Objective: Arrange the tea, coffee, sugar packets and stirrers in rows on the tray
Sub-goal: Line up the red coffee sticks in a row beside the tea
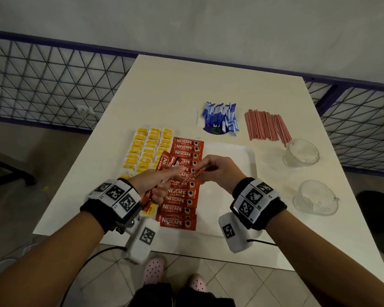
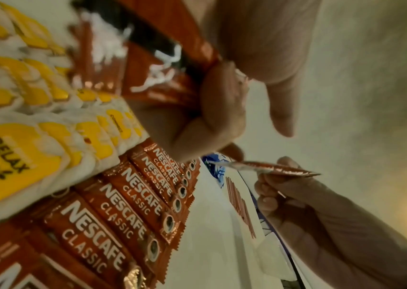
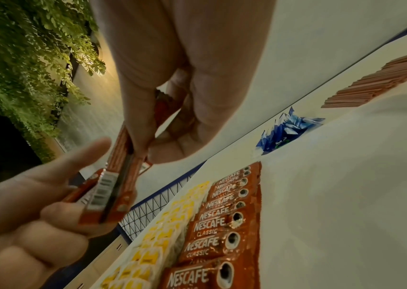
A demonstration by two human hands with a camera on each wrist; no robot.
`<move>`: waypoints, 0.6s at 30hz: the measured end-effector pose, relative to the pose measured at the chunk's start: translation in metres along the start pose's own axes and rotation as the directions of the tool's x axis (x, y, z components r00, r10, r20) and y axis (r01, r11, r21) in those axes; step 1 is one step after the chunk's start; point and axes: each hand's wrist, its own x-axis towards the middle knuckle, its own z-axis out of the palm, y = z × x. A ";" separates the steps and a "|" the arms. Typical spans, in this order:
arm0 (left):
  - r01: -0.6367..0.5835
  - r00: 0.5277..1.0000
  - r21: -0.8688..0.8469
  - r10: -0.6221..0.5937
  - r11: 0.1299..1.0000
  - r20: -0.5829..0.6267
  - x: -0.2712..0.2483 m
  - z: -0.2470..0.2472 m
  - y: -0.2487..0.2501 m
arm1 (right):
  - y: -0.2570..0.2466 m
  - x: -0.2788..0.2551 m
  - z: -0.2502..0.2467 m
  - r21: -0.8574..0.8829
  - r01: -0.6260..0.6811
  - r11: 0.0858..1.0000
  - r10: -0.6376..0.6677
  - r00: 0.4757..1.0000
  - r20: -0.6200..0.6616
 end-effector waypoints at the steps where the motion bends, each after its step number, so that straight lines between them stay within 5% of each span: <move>1: 0.002 1.000 0.022 -0.002 1.000 0.004 0.001 -0.001 -0.001 | 0.002 -0.001 -0.001 0.006 0.013 1.000 -0.013 1.000 -0.007; 8: -0.018 1.000 -0.001 0.018 1.000 0.006 0.007 -0.010 -0.005 | 0.006 -0.004 -0.004 0.025 0.024 0.999 -0.024 1.000 0.012; 13: -0.089 0.961 0.268 0.153 0.959 -0.229 0.007 -0.013 -0.006 | 0.016 -0.003 -0.007 0.063 -0.187 0.980 0.183 0.981 0.063; 18: -0.019 0.957 0.458 0.148 0.889 -0.248 0.013 -0.014 -0.016 | 0.036 -0.007 -0.002 -0.022 -0.286 0.958 0.287 0.958 0.022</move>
